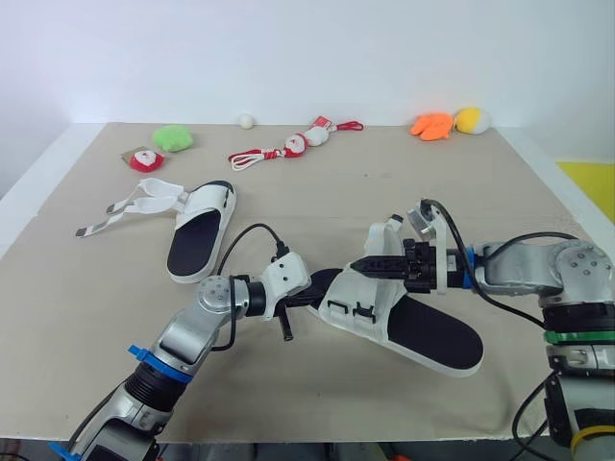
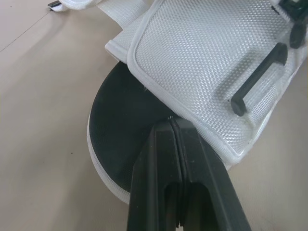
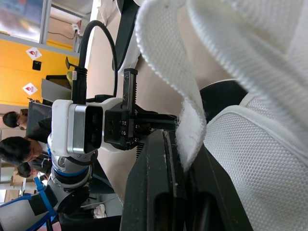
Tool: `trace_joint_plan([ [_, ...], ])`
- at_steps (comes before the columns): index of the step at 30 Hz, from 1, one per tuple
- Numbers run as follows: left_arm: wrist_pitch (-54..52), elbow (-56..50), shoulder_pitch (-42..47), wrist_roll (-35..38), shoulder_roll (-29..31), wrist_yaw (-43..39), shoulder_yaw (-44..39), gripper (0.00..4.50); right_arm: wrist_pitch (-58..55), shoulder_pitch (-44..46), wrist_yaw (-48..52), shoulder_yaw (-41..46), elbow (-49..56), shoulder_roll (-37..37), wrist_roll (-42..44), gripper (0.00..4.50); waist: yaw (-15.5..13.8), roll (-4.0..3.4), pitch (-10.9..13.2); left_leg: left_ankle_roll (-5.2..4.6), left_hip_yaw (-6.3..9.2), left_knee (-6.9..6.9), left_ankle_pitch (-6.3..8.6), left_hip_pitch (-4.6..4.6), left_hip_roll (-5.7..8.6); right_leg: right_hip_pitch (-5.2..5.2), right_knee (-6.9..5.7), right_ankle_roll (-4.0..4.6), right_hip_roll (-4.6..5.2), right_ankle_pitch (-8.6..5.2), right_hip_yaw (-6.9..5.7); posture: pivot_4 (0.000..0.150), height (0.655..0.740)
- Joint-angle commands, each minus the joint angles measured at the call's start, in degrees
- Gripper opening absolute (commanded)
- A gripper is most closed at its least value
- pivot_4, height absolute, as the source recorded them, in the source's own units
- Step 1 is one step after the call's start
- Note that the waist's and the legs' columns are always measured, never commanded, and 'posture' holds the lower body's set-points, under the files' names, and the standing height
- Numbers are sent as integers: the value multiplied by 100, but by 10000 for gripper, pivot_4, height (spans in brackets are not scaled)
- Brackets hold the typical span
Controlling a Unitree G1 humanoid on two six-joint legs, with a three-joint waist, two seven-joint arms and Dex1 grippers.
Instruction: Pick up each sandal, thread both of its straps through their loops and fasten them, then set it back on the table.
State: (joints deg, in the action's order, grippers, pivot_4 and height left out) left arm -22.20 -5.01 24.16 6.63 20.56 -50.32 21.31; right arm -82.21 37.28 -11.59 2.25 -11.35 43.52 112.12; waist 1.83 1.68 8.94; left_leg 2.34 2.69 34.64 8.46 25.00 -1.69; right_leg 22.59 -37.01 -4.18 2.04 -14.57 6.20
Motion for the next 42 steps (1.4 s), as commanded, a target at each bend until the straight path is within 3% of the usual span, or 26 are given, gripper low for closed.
trace_joint_plan([
  [1,-128,258,-208,-160,14,-84,365,0,48,-151,-7,-102,385,147,88,628,1,0,0,-1,-1,0,1,0,0,0,0,0,0,-1,0,1500,7400],
  [14,-117,270,-196,-164,8,-82,357,0,522,-583,-194,-434,1193,638,88,628,1,0,0,-30,-2,-2,19,1,1,1,1,1,1,-16,0,1500,7400],
  [32,-126,265,-209,-159,-17,-68,371,0,1117,-806,-523,-266,2028,258,88,628,11,0,0,-31,-1,-2,19,-2,-3,1,0,4,-2,-14,0,1500,7400],
  [42,-107,296,-190,-171,-44,-78,374,0,1182,-1108,34,-650,2635,1135,88,628,-15,-1,0,-32,-1,-2,20,3,5,0,2,9,7,-21,0,1500,7400],
])
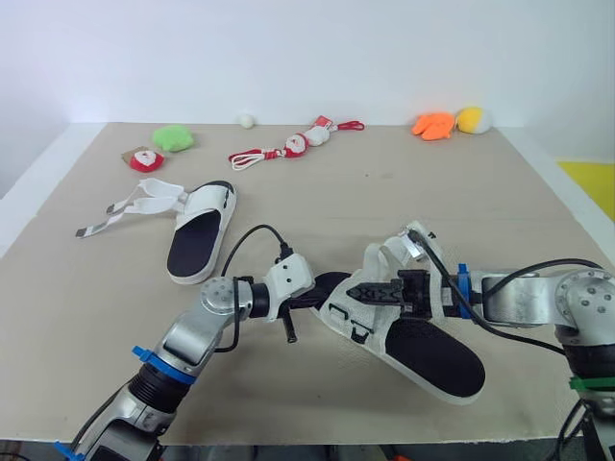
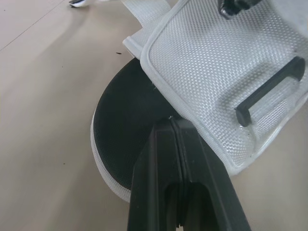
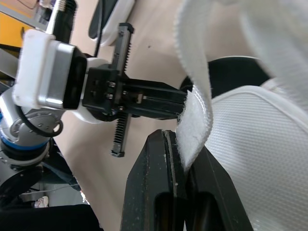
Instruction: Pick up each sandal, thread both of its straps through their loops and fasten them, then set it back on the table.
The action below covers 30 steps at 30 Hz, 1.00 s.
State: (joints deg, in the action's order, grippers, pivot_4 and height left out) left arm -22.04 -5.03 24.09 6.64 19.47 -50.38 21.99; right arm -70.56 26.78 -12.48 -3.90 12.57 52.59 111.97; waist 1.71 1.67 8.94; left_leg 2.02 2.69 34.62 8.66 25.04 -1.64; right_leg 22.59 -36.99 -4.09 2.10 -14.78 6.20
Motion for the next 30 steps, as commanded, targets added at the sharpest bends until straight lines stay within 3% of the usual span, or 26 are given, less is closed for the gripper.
trace_joint_plan([
  [1,-120,302,-180,-172,64,-68,307,0,43,-54,169,-59,252,266,103,628,-3,0,0,0,-1,0,0,2,2,0,2,1,2,-1,1,1500,7400],
  [6,-99,317,-175,-169,67,-64,310,0,77,-32,407,-172,422,495,103,628,-22,1,0,-1,-2,0,0,3,5,1,2,-3,5,-4,2,1500,7400],
  [11,-77,351,-157,-171,65,-59,312,0,-52,-34,1148,-41,314,868,103,15857,-34,1,1,-2,-3,0,2,1,4,1,2,-1,6,-6,0,1500,7400],
  [12,-76,352,-156,-170,69,-62,310,0,-128,-11,1443,21,229,954,103,21305,-34,1,1,-2,-2,1,2,1,4,1,1,0,5,-4,0,1500,7400],
  [13,-75,352,-155,-168,72,-63,309,0,-186,-3,1712,106,183,1027,103,21305,-34,1,1,-2,-2,1,2,0,4,1,1,0,5,-4,0,1500,7400],
  [16,-67,355,-152,-166,81,-69,310,0,-429,-123,2686,368,149,1358,103,37605,-34,0,1,-3,-4,4,2,-1,0,0,1,3,2,-1,0,1500,7400],
  [17,-65,357,-150,-166,82,-72,311,0,-481,-212,2950,515,124,1449,103,37605,-38,2,0,-2,-4,4,2,-1,0,0,1,3,2,-1,0,1500,7400],
  [19,-59,360,-147,-165,83,-77,313,0,-690,-427,3418,767,50,1703,103,44870,-42,1,0,-2,-2,3,2,0,-2,0,1,2,1,-2,-3,1500,7400],
  [24,-47,367,-140,-165,88,-98,324,0,-947,-867,4013,939,-156,1955,-419,44870,-40,1,0,-2,-4,4,2,-2,-3,-1,1,3,1,-3,-4,1500,7400],
  [30,-42,396,-125,-170,86,-98,324,0,-934,-1022,4255,796,-234,1764,-1444,44870,-40,-3,-2,-2,-6,5,2,-4,-3,0,1,-1,0,-1,-3,1500,7400],
])
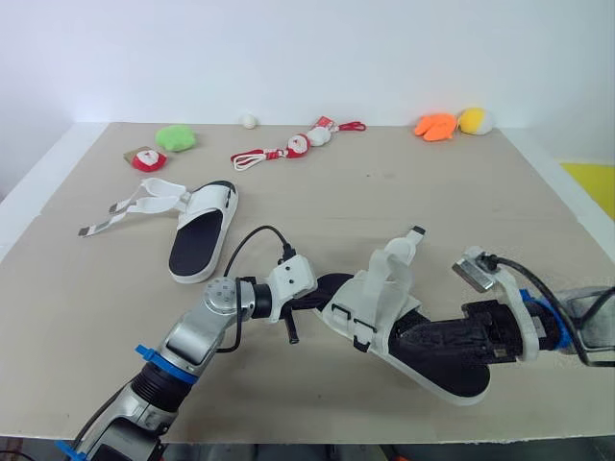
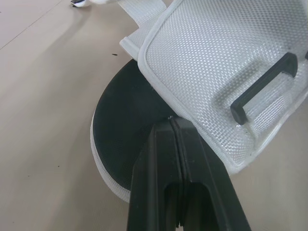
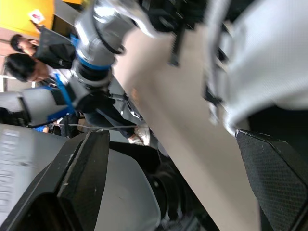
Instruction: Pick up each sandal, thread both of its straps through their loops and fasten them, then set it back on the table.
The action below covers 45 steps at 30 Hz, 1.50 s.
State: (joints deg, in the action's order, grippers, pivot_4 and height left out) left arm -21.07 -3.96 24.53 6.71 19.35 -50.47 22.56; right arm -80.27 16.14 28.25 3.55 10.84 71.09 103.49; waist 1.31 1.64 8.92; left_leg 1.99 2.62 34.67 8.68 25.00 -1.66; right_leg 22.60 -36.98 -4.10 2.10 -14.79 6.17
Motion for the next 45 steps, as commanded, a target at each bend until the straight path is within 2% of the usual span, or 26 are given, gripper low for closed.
trace_joint_plan([
  [1,-139,293,-165,-175,99,-92,264,0,94,68,140,6,-111,-157,-796,44870,0,0,0,0,0,0,0,0,0,0,0,0,0,0,0,1500,7400],
  [4,-151,281,-166,-172,114,-95,254,0,250,394,-16,-86,-620,-513,-1478,44870,1,1,0,0,0,4,0,0,1,0,0,-4,0,2,0,1500,7400],
  [13,-182,245,-164,-165,148,-116,256,0,356,1271,565,-92,-1134,-1060,-2743,44870,3,-5,1,1,-1,13,0,2,2,-1,0,-9,-1,8,2,1500,7400],
  [16,-191,237,-167,-161,158,-115,254,0,778,1549,439,-174,-1289,-1398,-3484,44870,5,1,-1,1,0,13,0,4,3,-1,0,-10,-1,9,3,1500,7400],
  [19,-213,208,-182,-157,163,-103,270,0,462,1678,875,-160,-1292,-1361,-3596,44870,8,-10,2,2,-2,15,0,3,4,0,0,-15,-1,13,7,1500,7400],
  [22,-216,212,-196,-172,158,-75,275,0,726,1793,1155,10,-1519,-1346,-3947,44870,8,-10,2,2,-1,14,0,3,1,-1,0,-14,-5,11,6,1500,7400],
  [25,-221,230,-197,-197,143,-31,276,0,559,1742,2036,243,-1302,-968,-3770,44870,6,-18,6,2,-2,15,0,4,3,0,0,-15,-3,12,7,1500,7400],
  [28,-218,245,-203,-199,124,-16,284,0,266,1169,2991,400,-511,-431,-3429,44870,-5,-26,4,2,0,13,0,6,5,0,0,-17,-2,8,6,1500,7400],
  [31,-215,260,-200,-200,102,-10,283,0,218,605,3284,536,114,-301,-3300,44870,-2,-13,-5,7,7,9,5,-3,-2,-11,0,-18,-8,-3,-1,1500,7400],
  [34,-214,288,-175,-198,70,0,288,0,33,148,2948,603,650,-556,-3049,44870,-1,-16,-3,8,4,16,6,-7,0,-15,0,-18,-5,1,1,1500,7400],
  [38,-213,304,-165,-196,54,14,280,0,40,-273,2268,480,1216,-905,-3244,44870,-3,-6,-8,9,2,25,6,-7,-1,-16,0,-20,-5,5,1,1500,7400],
  [45,-226,266,-211,-196,78,15,267,0,184,-494,1291,459,1466,-1541,-3480,44870,-3,-5,-7,9,0,27,6,-3,6,-15,0,-20,3,5,2,1500,7400],
])
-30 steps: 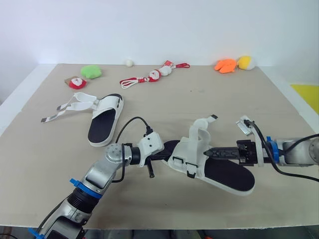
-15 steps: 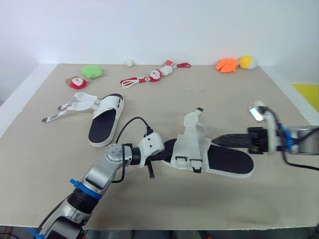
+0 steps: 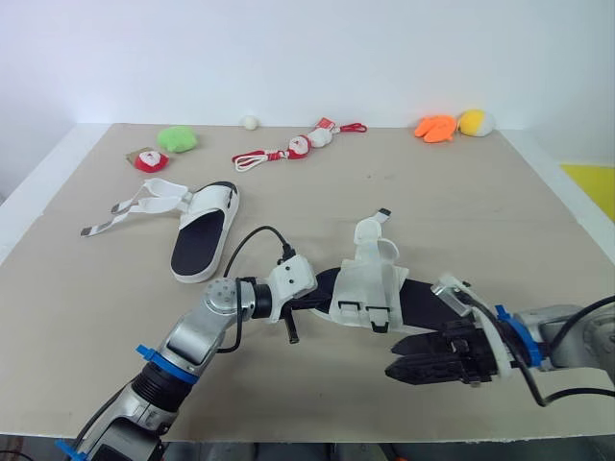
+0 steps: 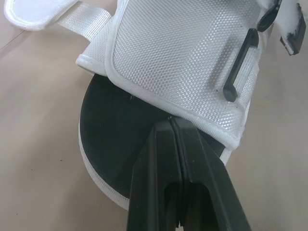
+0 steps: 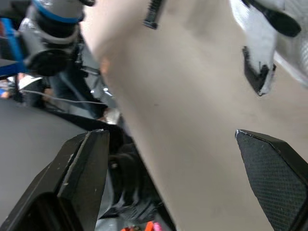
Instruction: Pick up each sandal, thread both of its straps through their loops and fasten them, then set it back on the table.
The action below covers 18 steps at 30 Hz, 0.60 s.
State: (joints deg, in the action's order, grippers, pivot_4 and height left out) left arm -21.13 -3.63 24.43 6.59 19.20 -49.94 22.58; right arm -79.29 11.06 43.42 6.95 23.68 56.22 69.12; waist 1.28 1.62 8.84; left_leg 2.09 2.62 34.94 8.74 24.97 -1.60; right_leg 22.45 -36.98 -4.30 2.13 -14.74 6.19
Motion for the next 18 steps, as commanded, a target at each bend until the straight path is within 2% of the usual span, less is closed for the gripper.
trace_joint_plan([
  [1,-221,232,-202,-186,94,-40,267,0,60,36,-353,151,154,-135,-30,44870,0,-3,0,0,0,0,0,0,0,0,0,0,1,0,1,1500,7400],
  [10,-212,244,-175,-190,113,-77,281,0,9,203,-966,323,141,-510,234,44870,3,-1,0,0,1,0,0,1,-2,0,0,0,-2,-1,-1,1500,7400],
  [18,-191,267,-161,-195,121,-109,302,0,-75,478,-1548,497,-71,-748,992,44870,5,-1,0,0,1,0,0,2,-3,0,0,1,-2,0,1,1500,7400],
])
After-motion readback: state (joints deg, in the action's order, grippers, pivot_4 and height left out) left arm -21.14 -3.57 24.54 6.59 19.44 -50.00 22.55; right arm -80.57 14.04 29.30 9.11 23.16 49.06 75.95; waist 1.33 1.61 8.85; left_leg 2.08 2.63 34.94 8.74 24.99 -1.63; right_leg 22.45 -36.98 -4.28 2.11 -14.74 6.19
